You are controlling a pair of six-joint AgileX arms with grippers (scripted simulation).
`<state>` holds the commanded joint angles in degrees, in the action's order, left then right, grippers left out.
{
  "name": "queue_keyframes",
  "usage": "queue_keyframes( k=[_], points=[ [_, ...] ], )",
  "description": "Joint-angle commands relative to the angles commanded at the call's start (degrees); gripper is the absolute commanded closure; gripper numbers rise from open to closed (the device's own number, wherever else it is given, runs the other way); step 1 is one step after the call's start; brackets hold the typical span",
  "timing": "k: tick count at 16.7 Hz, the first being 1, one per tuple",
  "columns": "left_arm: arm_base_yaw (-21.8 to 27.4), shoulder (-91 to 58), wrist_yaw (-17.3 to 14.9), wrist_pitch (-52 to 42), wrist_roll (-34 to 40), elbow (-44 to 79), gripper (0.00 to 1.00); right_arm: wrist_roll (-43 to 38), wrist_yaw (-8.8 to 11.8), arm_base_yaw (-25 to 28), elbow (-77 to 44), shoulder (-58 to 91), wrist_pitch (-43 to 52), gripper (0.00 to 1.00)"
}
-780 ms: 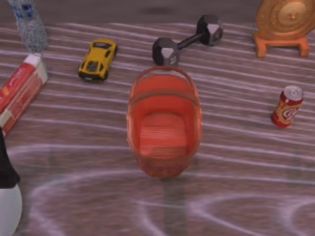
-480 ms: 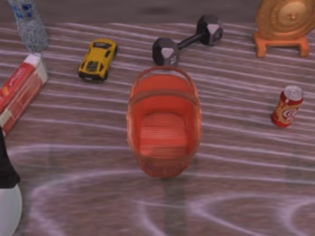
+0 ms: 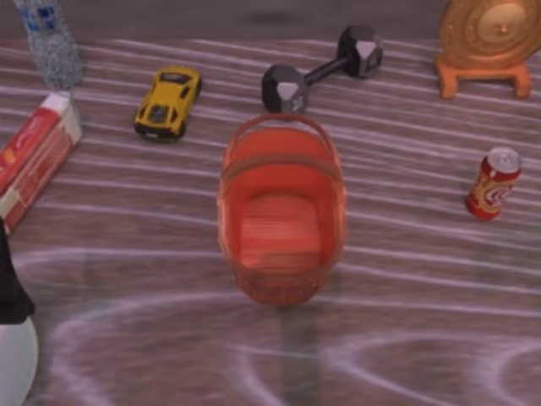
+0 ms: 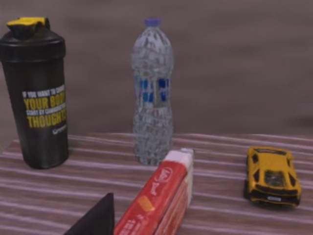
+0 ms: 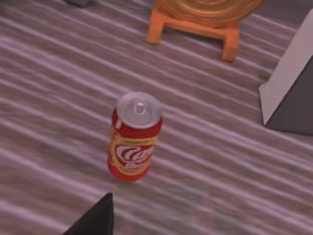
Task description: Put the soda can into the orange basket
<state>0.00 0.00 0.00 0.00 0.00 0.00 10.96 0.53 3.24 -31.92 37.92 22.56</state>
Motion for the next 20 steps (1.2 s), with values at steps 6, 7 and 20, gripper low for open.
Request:
queue_keyframes(
  k=[6,7,20],
  points=[
    [0.0,0.0,0.0,0.0,0.0,0.0,0.00,10.3,-0.4,2.2,-29.9,37.9,21.7,0.00],
    [0.0,0.0,0.0,0.0,0.0,0.0,0.00,12.0,-0.5,2.5,-34.9,44.1,25.2,0.00],
    [0.0,0.0,0.0,0.0,0.0,0.0,0.00,23.7,-0.7,5.0,-74.7,88.9,47.1,0.00]
  ],
)
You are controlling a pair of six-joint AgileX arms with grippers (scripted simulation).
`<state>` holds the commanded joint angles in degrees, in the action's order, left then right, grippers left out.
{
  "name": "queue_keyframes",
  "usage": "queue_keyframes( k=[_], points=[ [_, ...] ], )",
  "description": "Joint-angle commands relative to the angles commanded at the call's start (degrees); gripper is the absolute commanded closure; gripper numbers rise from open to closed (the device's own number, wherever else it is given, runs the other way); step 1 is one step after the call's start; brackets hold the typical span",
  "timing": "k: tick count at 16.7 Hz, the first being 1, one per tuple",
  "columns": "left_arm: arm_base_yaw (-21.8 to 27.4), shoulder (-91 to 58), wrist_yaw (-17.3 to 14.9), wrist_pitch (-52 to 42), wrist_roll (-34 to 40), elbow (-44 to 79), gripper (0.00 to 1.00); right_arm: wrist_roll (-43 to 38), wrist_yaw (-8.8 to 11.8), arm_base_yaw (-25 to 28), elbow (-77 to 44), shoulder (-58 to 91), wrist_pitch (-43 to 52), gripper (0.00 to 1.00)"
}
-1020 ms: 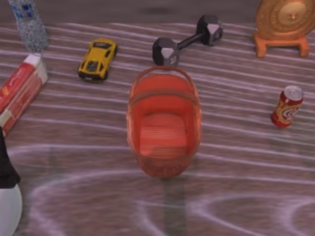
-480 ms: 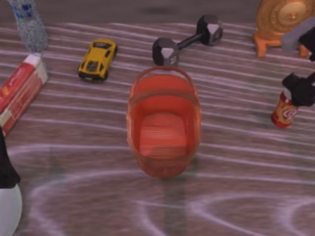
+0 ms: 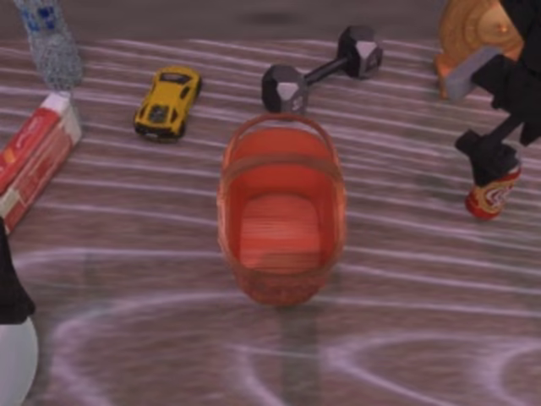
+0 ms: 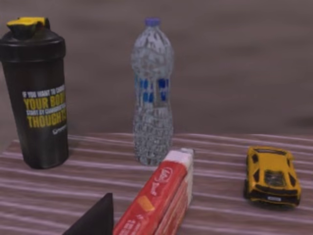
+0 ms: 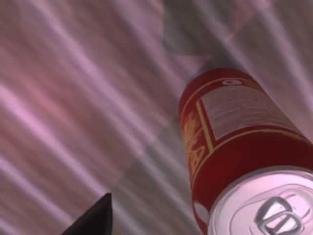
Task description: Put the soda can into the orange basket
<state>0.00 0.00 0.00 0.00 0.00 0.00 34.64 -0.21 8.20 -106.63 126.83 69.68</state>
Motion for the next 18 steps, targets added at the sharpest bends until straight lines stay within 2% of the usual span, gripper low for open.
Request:
queue_keyframes(
  k=[5,12,16,18],
  points=[
    [0.0,0.0,0.0,0.0,0.0,0.0,0.00,0.0,0.0,-0.3,0.3,-0.1,-0.3,0.00],
    [0.0,0.0,0.0,0.0,0.0,0.0,0.00,-0.1,0.0,0.0,7.3,2.3,-9.7,0.00],
    [0.0,0.0,0.0,0.0,0.0,0.0,0.00,-0.1,0.0,0.1,7.5,2.4,-10.0,0.00],
    [0.0,0.0,0.0,0.0,0.0,0.0,0.00,-0.1,0.0,0.1,7.5,2.4,-10.0,0.15]
  ],
)
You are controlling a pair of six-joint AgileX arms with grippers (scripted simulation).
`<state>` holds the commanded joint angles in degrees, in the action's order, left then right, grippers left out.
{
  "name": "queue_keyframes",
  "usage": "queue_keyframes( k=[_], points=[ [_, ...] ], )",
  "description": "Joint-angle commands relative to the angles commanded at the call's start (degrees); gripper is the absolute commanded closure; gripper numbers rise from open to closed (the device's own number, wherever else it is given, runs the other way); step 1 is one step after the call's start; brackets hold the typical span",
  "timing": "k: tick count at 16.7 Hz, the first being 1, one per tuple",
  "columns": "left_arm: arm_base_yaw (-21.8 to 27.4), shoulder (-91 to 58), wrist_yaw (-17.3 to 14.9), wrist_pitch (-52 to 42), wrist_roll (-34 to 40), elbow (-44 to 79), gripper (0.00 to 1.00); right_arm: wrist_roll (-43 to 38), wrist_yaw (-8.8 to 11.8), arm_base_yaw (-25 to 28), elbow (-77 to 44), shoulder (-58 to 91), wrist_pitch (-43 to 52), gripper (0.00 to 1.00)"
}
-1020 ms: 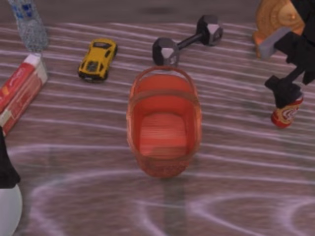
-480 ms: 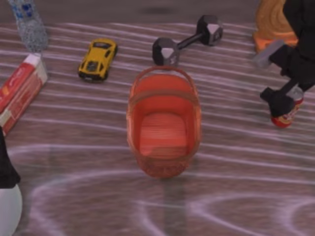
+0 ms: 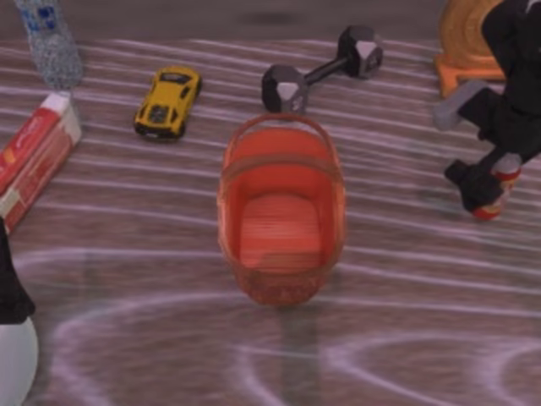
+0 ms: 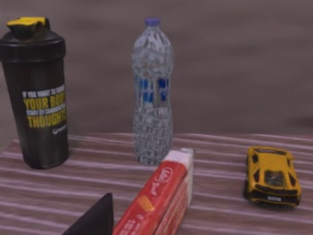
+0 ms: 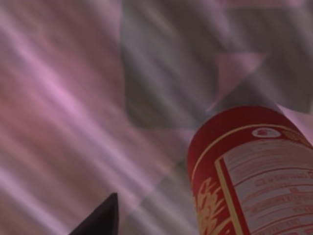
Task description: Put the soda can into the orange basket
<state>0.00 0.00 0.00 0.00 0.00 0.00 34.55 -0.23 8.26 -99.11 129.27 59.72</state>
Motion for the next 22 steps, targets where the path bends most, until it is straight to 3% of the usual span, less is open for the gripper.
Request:
queue_keyframes(
  k=[11,22],
  points=[
    [0.0,0.0,0.0,0.0,0.0,0.0,0.00,0.0,0.0,0.0,0.0,0.0,0.0,0.98],
    [0.0,0.0,0.0,0.0,0.0,0.0,0.00,-0.2,0.4,0.0,0.1,-0.1,-0.6,1.00]
  ],
)
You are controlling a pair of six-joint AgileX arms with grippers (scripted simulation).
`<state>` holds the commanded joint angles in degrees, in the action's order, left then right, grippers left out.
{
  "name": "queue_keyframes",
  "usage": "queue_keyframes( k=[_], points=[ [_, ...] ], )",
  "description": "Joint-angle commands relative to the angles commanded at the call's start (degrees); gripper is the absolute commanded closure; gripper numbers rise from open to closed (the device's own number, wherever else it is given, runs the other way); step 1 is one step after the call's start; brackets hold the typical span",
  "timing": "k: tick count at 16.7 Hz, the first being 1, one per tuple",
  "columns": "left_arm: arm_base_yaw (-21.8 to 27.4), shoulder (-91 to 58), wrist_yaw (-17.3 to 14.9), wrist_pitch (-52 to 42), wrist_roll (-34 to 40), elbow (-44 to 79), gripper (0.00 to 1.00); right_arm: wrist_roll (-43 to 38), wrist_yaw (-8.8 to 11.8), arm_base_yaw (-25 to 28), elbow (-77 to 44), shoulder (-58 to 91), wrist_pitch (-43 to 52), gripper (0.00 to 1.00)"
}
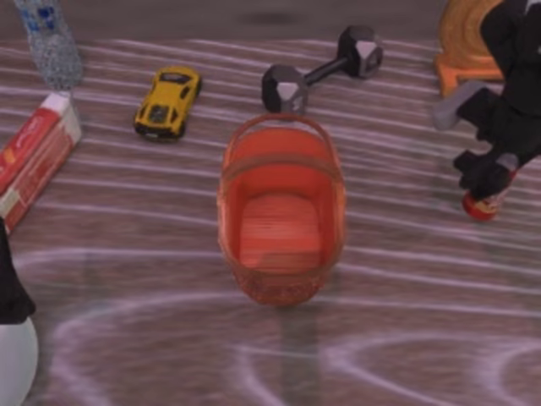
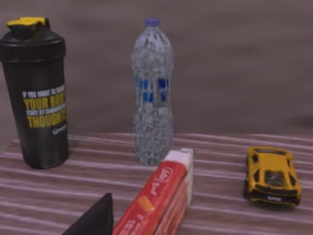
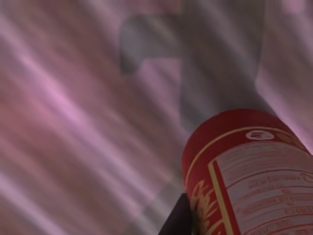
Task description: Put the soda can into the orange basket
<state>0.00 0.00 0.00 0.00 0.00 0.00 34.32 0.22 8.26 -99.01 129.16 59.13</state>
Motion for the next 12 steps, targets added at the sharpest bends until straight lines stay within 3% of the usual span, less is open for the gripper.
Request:
queue_keyframes(
  k=[2,5,8,12],
  points=[
    [0.0,0.0,0.0,0.0,0.0,0.0,0.00,-0.9,2.1,0.6,0.6,-0.1,-3.0,1.00],
    [0.0,0.0,0.0,0.0,0.0,0.0,0.00,-3.9,8.1,1.7,2.3,-0.4,-12.2,1.00],
    [0.0,0.0,0.0,0.0,0.0,0.0,0.00,-8.7,16.5,3.1,5.0,-0.7,-26.3,1.00],
    [0.0,0.0,0.0,0.0,0.0,0.0,0.00,-16.8,30.0,5.2,10.0,-1.5,-49.7,1.00]
  ],
)
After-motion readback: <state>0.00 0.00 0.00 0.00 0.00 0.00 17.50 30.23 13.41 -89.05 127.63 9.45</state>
